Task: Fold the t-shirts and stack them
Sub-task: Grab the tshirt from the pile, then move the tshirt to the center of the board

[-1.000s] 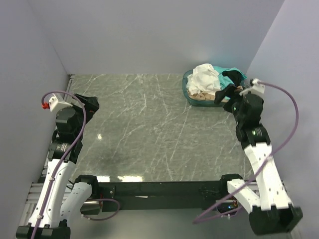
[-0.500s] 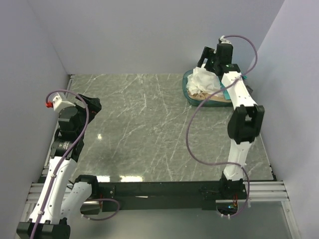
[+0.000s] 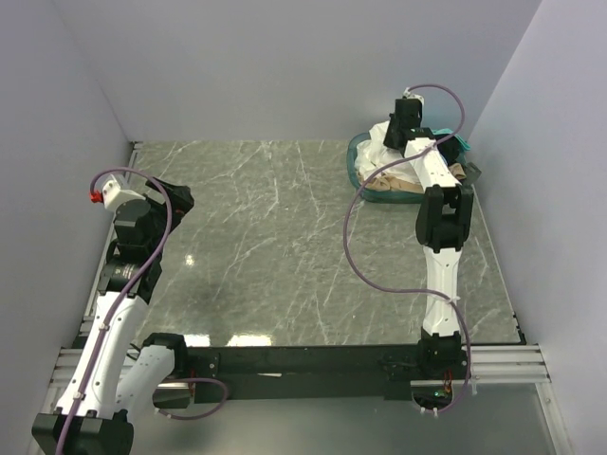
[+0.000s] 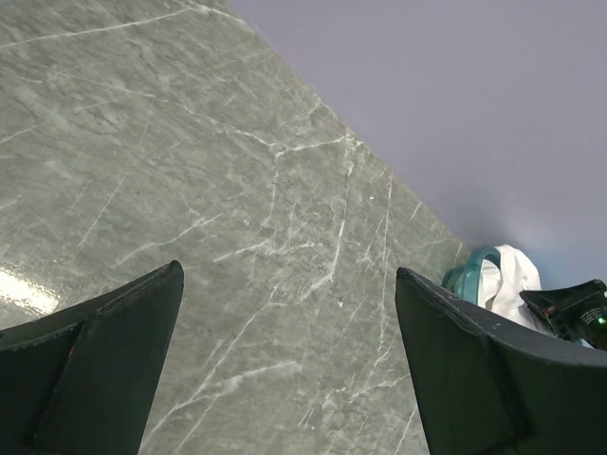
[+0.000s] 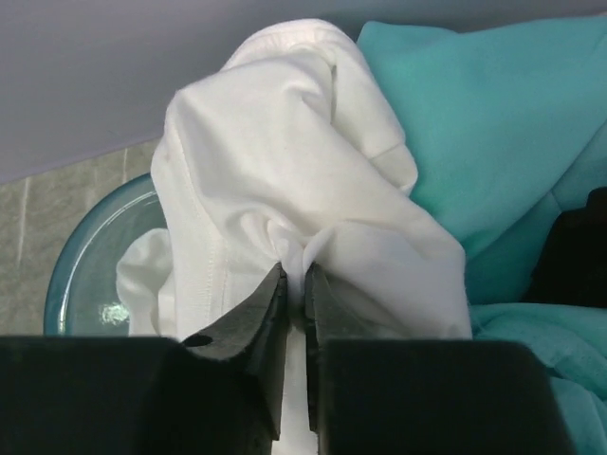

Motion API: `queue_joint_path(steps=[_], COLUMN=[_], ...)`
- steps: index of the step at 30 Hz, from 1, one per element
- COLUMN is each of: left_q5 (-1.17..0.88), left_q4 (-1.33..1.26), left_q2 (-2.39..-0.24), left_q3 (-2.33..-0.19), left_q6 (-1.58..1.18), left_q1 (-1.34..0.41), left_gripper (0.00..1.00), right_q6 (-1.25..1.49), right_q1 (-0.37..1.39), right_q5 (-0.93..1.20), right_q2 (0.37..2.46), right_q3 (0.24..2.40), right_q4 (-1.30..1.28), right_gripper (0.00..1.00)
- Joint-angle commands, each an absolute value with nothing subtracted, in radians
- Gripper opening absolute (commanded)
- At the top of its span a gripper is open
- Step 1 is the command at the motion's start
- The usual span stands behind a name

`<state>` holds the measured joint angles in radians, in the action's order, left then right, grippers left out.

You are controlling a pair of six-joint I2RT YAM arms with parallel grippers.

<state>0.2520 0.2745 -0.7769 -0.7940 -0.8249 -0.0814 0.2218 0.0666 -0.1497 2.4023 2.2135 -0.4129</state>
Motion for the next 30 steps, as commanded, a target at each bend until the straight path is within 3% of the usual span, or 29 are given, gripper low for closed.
queue_joint_path(steps=[1,2,19,30], left_q5=[0.264,0.268,0.227,0.192], left_q4=[0.238,0.238,0.242,0.247], left_q2=[-0.764,-0.761,-0.695,-0.657], left_q3=[-0.816,-0.821,-0.792,-0.781], left_q6=[-0.818,-0.818,-0.845,-0.858], left_q1=[-0.075,-0.075,-0.075,-0.075], left_gripper=[1.0,0.99,0.99,1.0], right_q6=[0.206,0.201,0.16,0.173], right_q1=[0.067,0.071,0.127,0.208], right_q5=[-0.169,-0.17,-0.104,-0.017], right_q2=[2.373,2.343,1.774,1.666], right_q3=[2.247,2.241,2.16,2.361], right_q4=[-0.373,-0.356,-0.206,-0.153], right_gripper=[0.09,0.0,0.0,0.0])
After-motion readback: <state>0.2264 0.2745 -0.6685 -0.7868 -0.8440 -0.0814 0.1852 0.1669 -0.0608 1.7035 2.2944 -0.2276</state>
